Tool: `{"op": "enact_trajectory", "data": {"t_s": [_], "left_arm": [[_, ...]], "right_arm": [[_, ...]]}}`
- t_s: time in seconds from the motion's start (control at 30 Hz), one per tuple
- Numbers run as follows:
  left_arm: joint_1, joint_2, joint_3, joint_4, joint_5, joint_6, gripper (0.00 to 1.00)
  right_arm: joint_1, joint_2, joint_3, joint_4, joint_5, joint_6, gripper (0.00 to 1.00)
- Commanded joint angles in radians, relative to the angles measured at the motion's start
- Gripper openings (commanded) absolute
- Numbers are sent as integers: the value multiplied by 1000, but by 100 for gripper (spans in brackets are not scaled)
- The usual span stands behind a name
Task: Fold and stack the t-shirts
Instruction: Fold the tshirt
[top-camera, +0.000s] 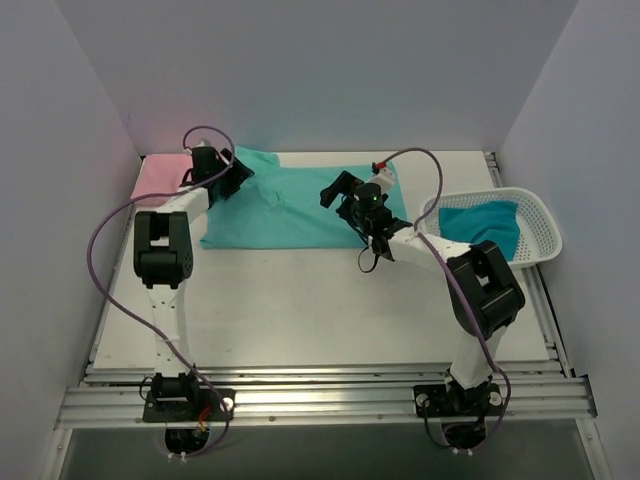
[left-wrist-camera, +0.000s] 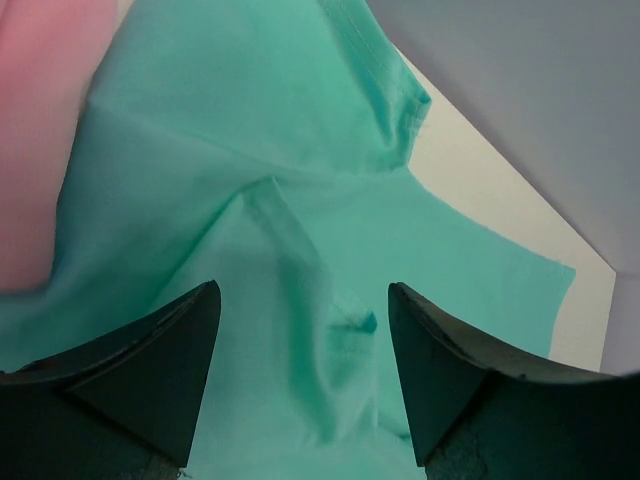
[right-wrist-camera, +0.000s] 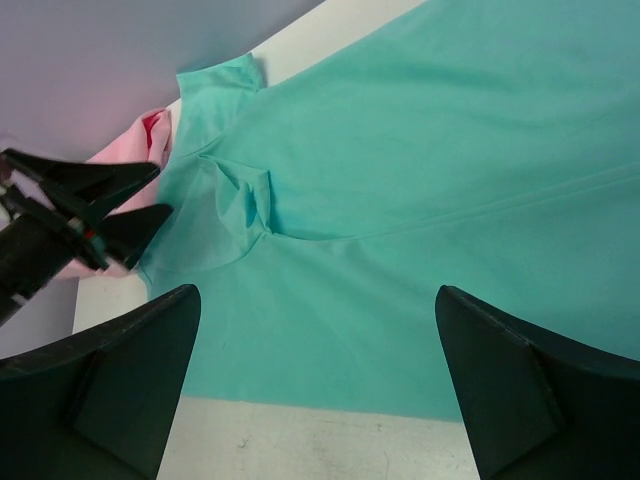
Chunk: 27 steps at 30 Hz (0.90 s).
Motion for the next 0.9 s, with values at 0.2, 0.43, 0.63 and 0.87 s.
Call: {"op": "enact_trajectory", "data": {"t_s": [0.2, 0.43, 0.63, 0.87], "left_arm": [[-11, -636, -587, 82, -69, 54, 78], [-48, -687, -834, 183, -91, 45, 78], [-77, -584, -823, 194, -95, 58, 76], [-100, -551, -846, 189, -131, 66, 75]], "right_arm": [[-15, -86, -35, -113, 162, -65, 100], [-115, 26, -59, -80, 83, -45, 100], [-184, 139, -62, -31, 3, -49, 67], [-202, 169, -102, -20, -19, -46, 48]]}}
